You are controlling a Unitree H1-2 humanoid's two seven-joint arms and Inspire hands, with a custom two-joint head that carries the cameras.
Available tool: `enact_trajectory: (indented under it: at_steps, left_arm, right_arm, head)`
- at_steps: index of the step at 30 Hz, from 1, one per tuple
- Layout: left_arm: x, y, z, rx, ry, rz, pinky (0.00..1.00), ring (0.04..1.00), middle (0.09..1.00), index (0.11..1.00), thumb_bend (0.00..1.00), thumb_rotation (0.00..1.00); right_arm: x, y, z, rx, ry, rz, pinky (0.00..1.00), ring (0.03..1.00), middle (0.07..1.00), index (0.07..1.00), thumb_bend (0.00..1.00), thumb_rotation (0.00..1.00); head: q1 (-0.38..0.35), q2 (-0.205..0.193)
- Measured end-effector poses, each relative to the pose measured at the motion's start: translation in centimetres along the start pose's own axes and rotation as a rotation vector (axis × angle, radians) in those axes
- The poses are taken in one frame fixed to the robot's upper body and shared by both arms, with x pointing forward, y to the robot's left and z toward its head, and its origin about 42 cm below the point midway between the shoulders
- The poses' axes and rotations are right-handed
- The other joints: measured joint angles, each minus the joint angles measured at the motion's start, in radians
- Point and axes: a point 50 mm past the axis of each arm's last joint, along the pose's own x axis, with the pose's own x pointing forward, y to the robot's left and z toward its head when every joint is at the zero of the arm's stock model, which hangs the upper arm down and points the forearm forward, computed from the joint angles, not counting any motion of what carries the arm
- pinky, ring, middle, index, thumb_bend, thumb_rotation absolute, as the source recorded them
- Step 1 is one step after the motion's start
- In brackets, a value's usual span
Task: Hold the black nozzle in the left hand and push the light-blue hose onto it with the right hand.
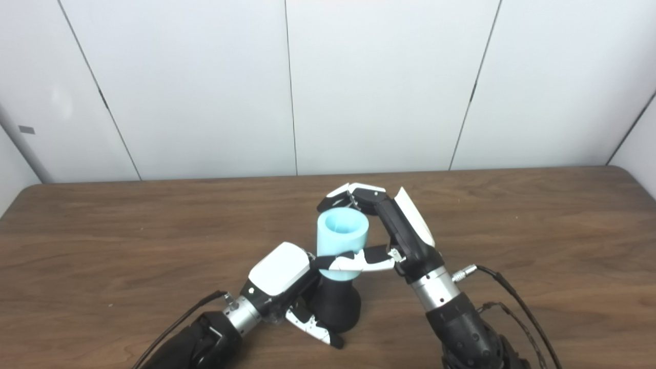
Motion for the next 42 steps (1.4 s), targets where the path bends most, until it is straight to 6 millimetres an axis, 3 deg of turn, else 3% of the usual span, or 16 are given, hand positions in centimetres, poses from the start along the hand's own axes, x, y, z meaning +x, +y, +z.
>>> enact_trajectory:
  at_steps: [5, 8, 14, 22, 26, 30, 32, 40, 42]
  left_arm:
    - [0.0, 0.0, 0.0, 0.0, 0.0, 0.0, 0.12, 0.157, 0.239, 0.483, 0.52, 0.04]
    - [0.0, 0.0, 0.0, 0.0, 0.0, 0.0, 0.11, 0.155, 0.237, 0.483, 0.52, 0.04]
    - [0.0, 0.0, 0.0, 0.0, 0.0, 0.0, 0.11, 0.153, 0.234, 0.483, 0.52, 0.04]
    - [0.0, 0.0, 0.0, 0.0, 0.0, 0.0, 0.12, 0.16, 0.241, 0.483, 0.52, 0.04]
    - [0.0, 0.0, 0.0, 0.0, 0.0, 0.0, 0.11, 0.157, 0.238, 0.483, 0.52, 0.04]
    - [0.0, 0.0, 0.0, -0.001, 0.001, 0.0, 0.11, 0.158, 0.238, 0.483, 0.52, 0.04]
    - [0.0, 0.0, 0.0, -0.001, 0.001, 0.0, 0.11, 0.156, 0.237, 0.484, 0.52, 0.04]
    - [0.0, 0.0, 0.0, -0.001, 0.001, 0.0, 0.11, 0.154, 0.234, 0.484, 0.52, 0.04]
    - [0.0, 0.0, 0.0, -0.001, 0.001, 0.0, 0.11, 0.15, 0.229, 0.484, 0.52, 0.04]
  right_arm:
    - [-0.5, 0.1, -0.1, -0.015, -0.005, -0.005, 0.23, 0.362, 0.502, 0.553, 0.51, 0.0]
    - [-0.8, 0.2, 0.0, -0.033, -0.032, -0.016, 0.21, 0.438, 0.465, 0.522, 0.52, 0.0]
    - [-1.1, 0.4, 0.2, -0.087, -0.11, -0.05, 0.16, 0.443, 0.464, 0.514, 0.52, 0.0]
    - [-1.5, 1.0, -0.3, -0.141, -0.174, -0.055, 0.17, 0.443, 0.457, 0.521, 0.52, 0.0]
    - [-1.8, 1.8, -1.3, -0.179, -0.213, -0.073, 0.24, 0.446, 0.47, 0.504, 0.52, 0.0]
    - [-2.0, 2.8, -2.0, -0.202, -0.248, -0.106, 0.29, 0.385, 0.512, 0.535, 0.51, 0.0]
    - [-1.9, 3.1, -2.3, -0.215, -0.268, -0.118, 0.26, 0.419, 0.485, 0.52, 0.51, 0.0]
    - [-1.8, 4.1, -3.3, -0.234, -0.298, -0.175, 0.25, 0.365, 0.503, 0.55, 0.51, 0.0]
    - [-1.8, 4.1, -3.3, -0.24, -0.304, -0.183, 0.23, 0.432, 0.461, 0.528, 0.51, 0.0]
  head:
    - [0.0, 0.002]
    - [0.0, 0.002]
    - [0.0, 0.002]
    - [0.005, 0.003]
    - [0.006, 0.003]
    - [0.006, 0.005]
    - [0.006, 0.005]
    - [0.011, 0.002]
    - [0.011, 0.002]
